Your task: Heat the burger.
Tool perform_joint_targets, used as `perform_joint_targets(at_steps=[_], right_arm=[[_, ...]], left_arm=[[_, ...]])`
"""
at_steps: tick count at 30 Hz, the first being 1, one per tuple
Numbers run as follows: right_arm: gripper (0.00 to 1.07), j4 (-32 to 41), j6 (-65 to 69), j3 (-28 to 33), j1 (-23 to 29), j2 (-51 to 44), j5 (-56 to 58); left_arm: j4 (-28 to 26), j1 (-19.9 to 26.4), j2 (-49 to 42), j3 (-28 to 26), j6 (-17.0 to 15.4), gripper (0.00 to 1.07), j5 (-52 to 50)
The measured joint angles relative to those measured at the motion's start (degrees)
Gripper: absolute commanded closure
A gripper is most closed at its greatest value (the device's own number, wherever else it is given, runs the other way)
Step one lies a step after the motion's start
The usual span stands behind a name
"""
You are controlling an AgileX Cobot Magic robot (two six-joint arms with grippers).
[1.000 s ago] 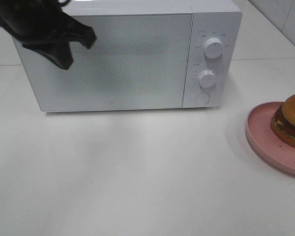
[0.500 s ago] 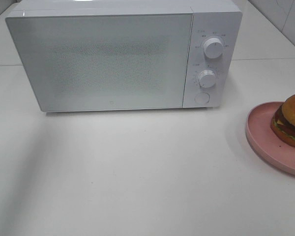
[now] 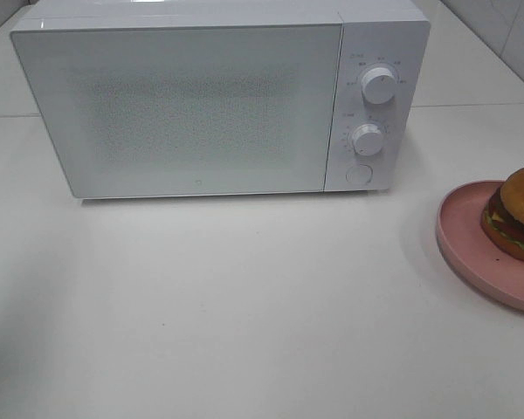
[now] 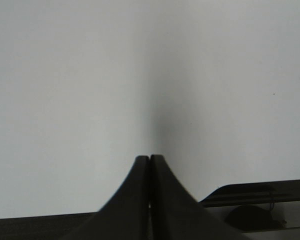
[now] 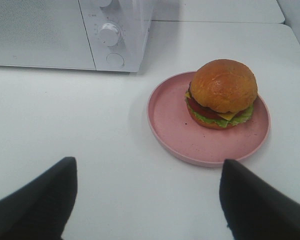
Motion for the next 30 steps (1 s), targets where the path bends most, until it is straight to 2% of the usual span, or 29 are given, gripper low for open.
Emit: perform_joint_targets(at_steps=[1, 2, 4, 11, 15, 22, 23, 25, 26, 30], right_arm=[[0.31, 0.0, 0.0, 0.0, 0.0, 0.0, 0.0], [0.31, 0.0, 0.0, 0.0, 0.0, 0.0, 0.0], [0.31, 0.0, 0.0, 0.0, 0.0, 0.0, 0.0], [0.31, 0.0, 0.0, 0.0, 0.0, 0.0, 0.0], [0.31, 0.0, 0.0, 0.0, 0.0, 0.0, 0.0], [0.31, 0.0, 0.0, 0.0, 0.0, 0.0, 0.0], [0.31, 0.0, 0.0, 0.0, 0.0, 0.0, 0.0], [0.31, 0.0, 0.0, 0.0, 0.0, 0.0, 0.0], [0.31, 0.0, 0.0, 0.0, 0.0, 0.0, 0.0], [0.31, 0.0, 0.0, 0.0, 0.0, 0.0, 0.0]], left_arm=[[0.0, 0.0, -3.9, 2.75, 0.0, 1.07, 0.0], [0.0, 0.0, -3.9, 2.75, 0.0, 1.07, 0.0], [0.0, 0.0, -10.6, 6.07, 0.0, 1.07, 0.11], [-0.11, 0.0, -23.09, 10.03, 0.52, 1.07, 0.17], [-0.11, 0.0, -32.95, 12.15, 3.09, 1.07, -0.52], [-1.55, 0.0, -42.69, 16.44, 5.56, 1.07, -2.69], [-2.69, 0.0, -45.89, 17.82, 7.39, 1.07, -3.21], [-3.44, 0.0, -47.1, 18.33, 8.42, 1.07, -3.5], [-5.16, 0.0, -49.96, 19.71, 10.66, 1.07, -4.53], [-6.88, 0.0, -51.45, 20.86, 13.01, 1.07, -5.73]])
